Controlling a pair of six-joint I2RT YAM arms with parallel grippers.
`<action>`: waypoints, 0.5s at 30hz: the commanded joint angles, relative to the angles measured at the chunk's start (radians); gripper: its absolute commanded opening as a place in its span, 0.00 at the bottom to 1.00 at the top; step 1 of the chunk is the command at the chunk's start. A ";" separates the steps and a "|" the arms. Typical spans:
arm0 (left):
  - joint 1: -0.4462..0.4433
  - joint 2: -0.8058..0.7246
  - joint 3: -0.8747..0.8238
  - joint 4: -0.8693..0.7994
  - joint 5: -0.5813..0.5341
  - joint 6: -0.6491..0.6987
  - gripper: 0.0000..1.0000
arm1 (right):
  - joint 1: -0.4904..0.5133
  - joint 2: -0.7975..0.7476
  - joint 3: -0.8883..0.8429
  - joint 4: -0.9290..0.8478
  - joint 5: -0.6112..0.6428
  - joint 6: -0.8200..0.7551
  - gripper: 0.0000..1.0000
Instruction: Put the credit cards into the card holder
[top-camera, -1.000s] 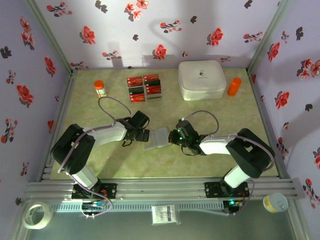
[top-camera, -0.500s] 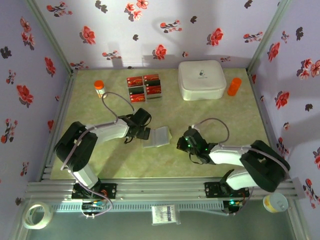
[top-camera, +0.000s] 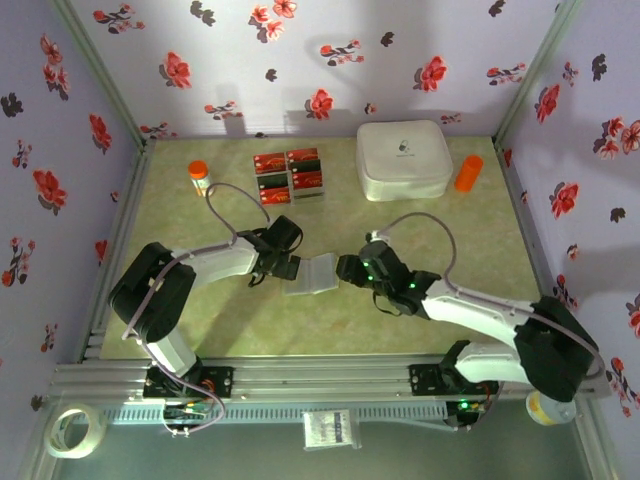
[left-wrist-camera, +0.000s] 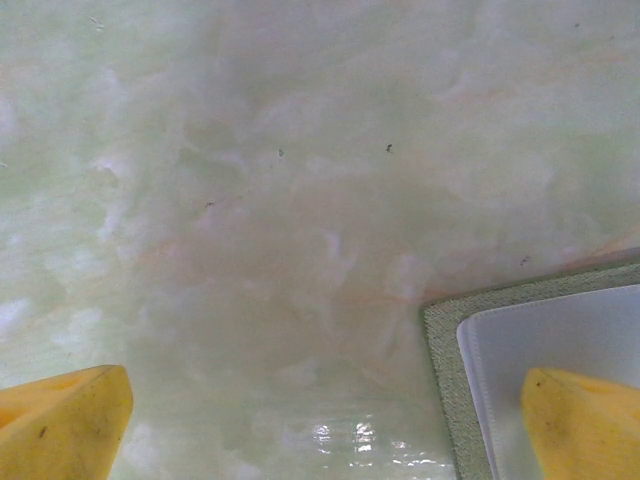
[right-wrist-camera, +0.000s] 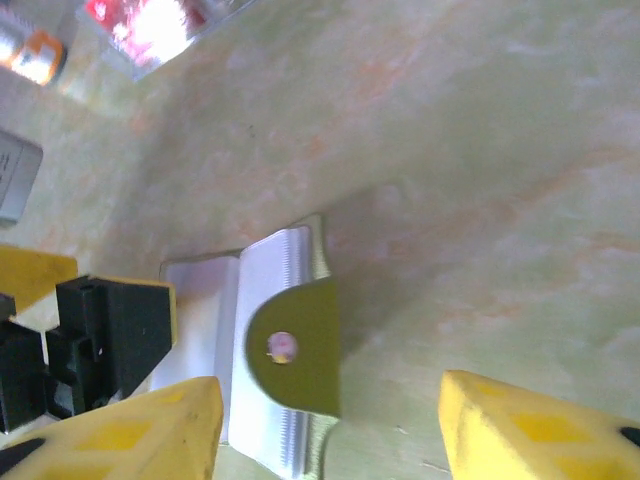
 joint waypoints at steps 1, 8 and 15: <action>0.007 0.000 0.016 -0.038 -0.034 0.025 1.00 | 0.026 0.082 0.072 -0.057 0.023 -0.066 0.62; 0.007 -0.008 0.009 -0.037 -0.034 0.026 1.00 | 0.019 0.200 0.133 -0.098 0.118 -0.048 0.52; 0.007 -0.040 0.007 -0.045 -0.011 0.001 1.00 | -0.019 0.197 0.050 -0.073 0.135 -0.001 0.00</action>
